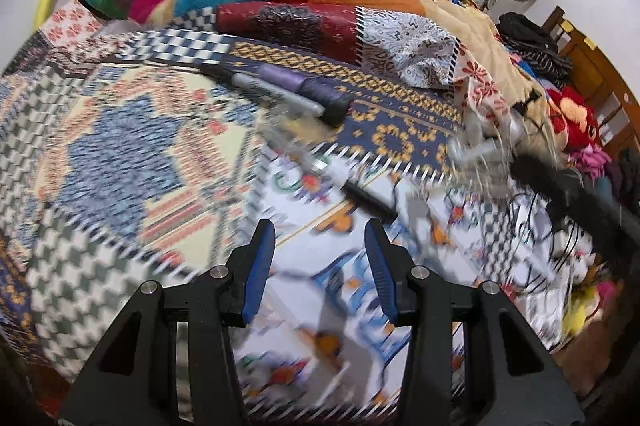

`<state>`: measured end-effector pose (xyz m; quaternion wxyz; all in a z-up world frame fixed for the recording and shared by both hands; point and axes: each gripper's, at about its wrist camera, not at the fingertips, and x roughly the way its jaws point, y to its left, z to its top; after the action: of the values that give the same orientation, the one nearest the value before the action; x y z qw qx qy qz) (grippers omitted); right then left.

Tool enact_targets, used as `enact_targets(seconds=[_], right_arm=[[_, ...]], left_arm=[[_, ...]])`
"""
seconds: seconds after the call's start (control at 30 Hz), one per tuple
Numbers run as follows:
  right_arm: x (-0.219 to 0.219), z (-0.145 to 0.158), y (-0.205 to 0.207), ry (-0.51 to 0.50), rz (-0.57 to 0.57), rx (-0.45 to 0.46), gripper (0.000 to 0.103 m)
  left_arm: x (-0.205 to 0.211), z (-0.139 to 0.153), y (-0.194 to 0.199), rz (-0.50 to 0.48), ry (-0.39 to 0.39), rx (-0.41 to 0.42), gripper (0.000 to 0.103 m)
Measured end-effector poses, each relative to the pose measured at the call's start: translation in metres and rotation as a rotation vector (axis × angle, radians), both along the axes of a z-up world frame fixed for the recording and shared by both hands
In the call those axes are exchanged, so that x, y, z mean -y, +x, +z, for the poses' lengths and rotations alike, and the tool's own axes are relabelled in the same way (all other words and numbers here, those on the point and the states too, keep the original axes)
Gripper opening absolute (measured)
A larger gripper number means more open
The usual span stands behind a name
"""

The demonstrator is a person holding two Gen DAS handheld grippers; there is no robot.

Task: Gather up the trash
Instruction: 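Grasp the white earphone cable with the right gripper while the left gripper grasps the clear tube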

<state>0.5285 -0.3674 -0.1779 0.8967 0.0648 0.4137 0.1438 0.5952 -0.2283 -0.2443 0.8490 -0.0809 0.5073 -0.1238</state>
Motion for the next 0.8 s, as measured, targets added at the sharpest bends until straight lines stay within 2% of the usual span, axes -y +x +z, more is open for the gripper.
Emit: enact_targets(seconds=[0.17,0.27,0.37,0.5,0.57,0.67,0.73,0.8], right_arm=[[0.023,-0.011,0.001,-0.001,-0.049,-0.02,0.009],[0.037,-0.014,0.003,0.014,-0.077,-0.031,0.009],[0.045,-0.014,0.003,0.026,-0.09,-0.032,0.009],[0.045,-0.011,-0.002,0.022,-0.079,-0.015,0.009],[0.042,-0.008,-0.004,0.031,-0.068,-0.007,0.009],[0.037,-0.006,-0.007,0.04,-0.054,-0.003,0.009],[0.035,-0.005,-0.009,0.045,-0.044,-0.005,0.009],[0.031,-0.003,-0.012,0.048,-0.032,-0.005,0.009]], left_arm=[[0.028,-0.012,0.032,0.062,0.027,-0.017,0.046],[0.041,-0.02,0.042,0.122,0.099,-0.003,0.046],[0.054,-0.026,0.041,0.147,0.213,0.022,0.046],[0.053,-0.033,0.033,0.142,0.257,0.031,0.046],[0.047,-0.034,0.027,0.149,0.249,0.03,0.045],[0.039,-0.035,0.018,0.148,0.25,0.035,0.032],[0.033,-0.033,0.011,0.138,0.24,0.029,0.014],[0.027,-0.032,0.01,0.112,0.218,0.009,0.013]])
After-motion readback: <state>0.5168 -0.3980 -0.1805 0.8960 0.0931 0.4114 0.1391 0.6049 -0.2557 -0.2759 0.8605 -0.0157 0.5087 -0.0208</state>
